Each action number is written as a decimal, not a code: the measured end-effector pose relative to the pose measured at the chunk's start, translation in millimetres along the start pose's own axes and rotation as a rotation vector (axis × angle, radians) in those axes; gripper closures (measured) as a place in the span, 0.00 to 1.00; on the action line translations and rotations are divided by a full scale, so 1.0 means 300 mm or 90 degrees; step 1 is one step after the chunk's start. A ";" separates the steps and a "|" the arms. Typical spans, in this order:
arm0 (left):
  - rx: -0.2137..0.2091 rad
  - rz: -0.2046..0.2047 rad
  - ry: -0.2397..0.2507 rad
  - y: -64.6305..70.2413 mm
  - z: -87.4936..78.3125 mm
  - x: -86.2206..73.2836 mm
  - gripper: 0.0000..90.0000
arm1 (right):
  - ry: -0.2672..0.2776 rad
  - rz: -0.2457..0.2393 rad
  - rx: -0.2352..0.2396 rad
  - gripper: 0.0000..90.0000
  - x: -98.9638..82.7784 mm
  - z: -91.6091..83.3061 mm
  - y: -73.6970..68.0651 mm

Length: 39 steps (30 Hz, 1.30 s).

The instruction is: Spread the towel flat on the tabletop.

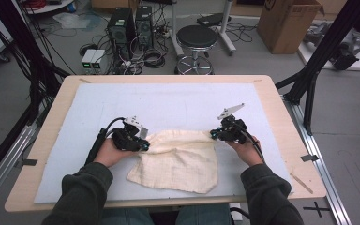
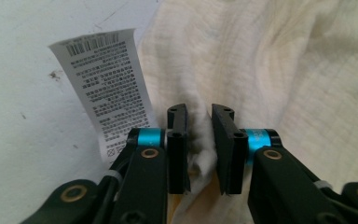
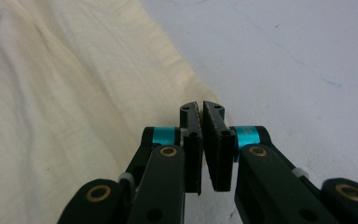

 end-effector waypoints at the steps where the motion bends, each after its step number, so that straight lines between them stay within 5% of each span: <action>1: -0.009 -0.010 0.001 -0.008 0.001 -0.001 0.81 | 0.001 0.001 -0.001 0.95 0.000 0.002 0.001; 6: -0.034 -0.051 0.024 -0.046 -0.016 -0.002 0.79 | -0.007 0.006 0.001 0.95 -0.003 0.007 0.007; 9: -0.027 -0.072 0.035 -0.065 -0.020 -0.003 0.81 | -0.008 0.009 0.002 0.95 -0.004 0.014 0.013; 13: -0.023 -0.073 0.024 -0.069 -0.003 -0.005 0.85 | -0.013 0.009 0.002 0.94 -0.002 0.028 0.014; 21: 0.053 -0.018 0.015 -0.049 -0.011 0.001 0.96 | -0.013 0.010 0.008 0.97 0.002 0.038 0.015; 26: 0.118 -0.021 0.083 -0.075 -0.069 0.027 0.96 | 0.027 0.008 -0.009 0.98 0.028 -0.011 0.024; 32: 0.189 -0.043 0.148 -0.170 -0.103 0.121 0.95 | 0.073 0.010 -0.064 0.98 0.141 -0.076 0.082; 33: 0.203 -0.059 0.159 -0.195 -0.096 0.148 0.93 | 0.074 0.018 -0.074 0.98 0.157 -0.074 0.104; 35: 0.234 -0.086 0.149 -0.227 -0.083 0.174 0.67 | 0.092 0.053 -0.124 0.76 0.178 -0.062 0.154; 37: 0.215 -0.096 0.149 -0.236 -0.075 0.175 0.64 | 0.096 0.102 -0.112 0.71 0.174 -0.042 0.193; 39: 0.205 -0.085 0.135 -0.228 -0.069 0.161 0.63 | 0.083 0.107 -0.103 0.70 0.159 -0.035 0.198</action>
Point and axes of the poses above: each handheld gripper's, and its own axes: z roughly forward along the jaws, x roughly out of its top, y roughly to its right, the point moved 4 cm from there along z, roughly forward along the jaws, and after that the axes turned 7 degrees about -y, right-handed, at the moved point
